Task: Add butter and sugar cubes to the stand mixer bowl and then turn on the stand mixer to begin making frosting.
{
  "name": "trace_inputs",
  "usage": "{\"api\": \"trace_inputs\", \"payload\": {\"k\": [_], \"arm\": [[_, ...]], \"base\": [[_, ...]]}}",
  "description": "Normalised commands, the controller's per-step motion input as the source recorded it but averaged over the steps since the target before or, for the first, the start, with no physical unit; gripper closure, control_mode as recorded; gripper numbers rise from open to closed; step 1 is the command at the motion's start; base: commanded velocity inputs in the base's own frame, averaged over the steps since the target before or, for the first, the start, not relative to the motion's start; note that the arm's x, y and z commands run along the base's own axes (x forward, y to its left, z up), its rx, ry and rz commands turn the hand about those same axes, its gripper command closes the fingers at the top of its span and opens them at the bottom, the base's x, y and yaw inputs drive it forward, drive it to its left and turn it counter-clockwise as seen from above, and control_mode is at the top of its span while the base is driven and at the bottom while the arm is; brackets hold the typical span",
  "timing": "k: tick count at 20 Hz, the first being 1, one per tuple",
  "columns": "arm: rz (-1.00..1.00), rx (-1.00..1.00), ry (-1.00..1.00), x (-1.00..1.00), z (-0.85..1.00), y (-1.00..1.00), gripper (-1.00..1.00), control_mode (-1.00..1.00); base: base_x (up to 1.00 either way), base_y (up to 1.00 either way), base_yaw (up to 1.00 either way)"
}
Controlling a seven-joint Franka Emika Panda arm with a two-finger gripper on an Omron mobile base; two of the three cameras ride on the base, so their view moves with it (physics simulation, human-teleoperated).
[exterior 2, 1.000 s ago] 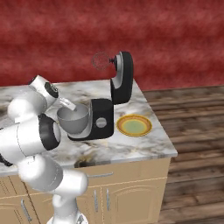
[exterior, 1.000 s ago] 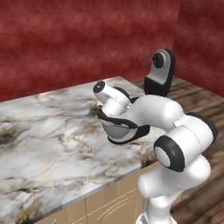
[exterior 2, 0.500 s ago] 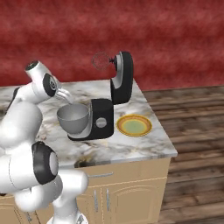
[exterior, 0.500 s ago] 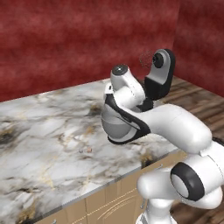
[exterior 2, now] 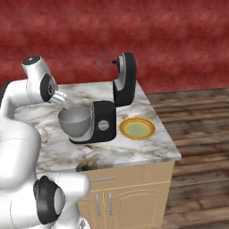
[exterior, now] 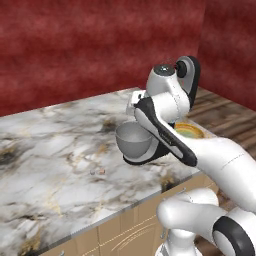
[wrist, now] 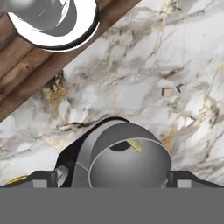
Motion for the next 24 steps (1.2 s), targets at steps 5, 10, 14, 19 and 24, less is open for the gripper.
{"api": "trace_inputs", "payload": {"k": [5,10,14,19,24], "arm": [[0.03,0.20,0.05,-0.83,0.01,0.00,-1.00,-1.00],[0.00,0.13,0.08,-0.67,0.01,0.07,-1.00,-1.00],[0.00,0.00,0.03,-0.48,-0.01,0.24,-1.00,-1.00],[0.05,-0.09,0.03,-0.14,-0.02,0.45,-1.00,-1.00],[0.06,-0.11,0.02,0.00,-0.22,0.38,-1.00,-1.00]], "base": [[0.00,0.00,0.00],[0.00,0.00,0.00],[0.00,0.00,0.00],[0.00,0.00,0.00],[0.00,0.00,0.00]]}}
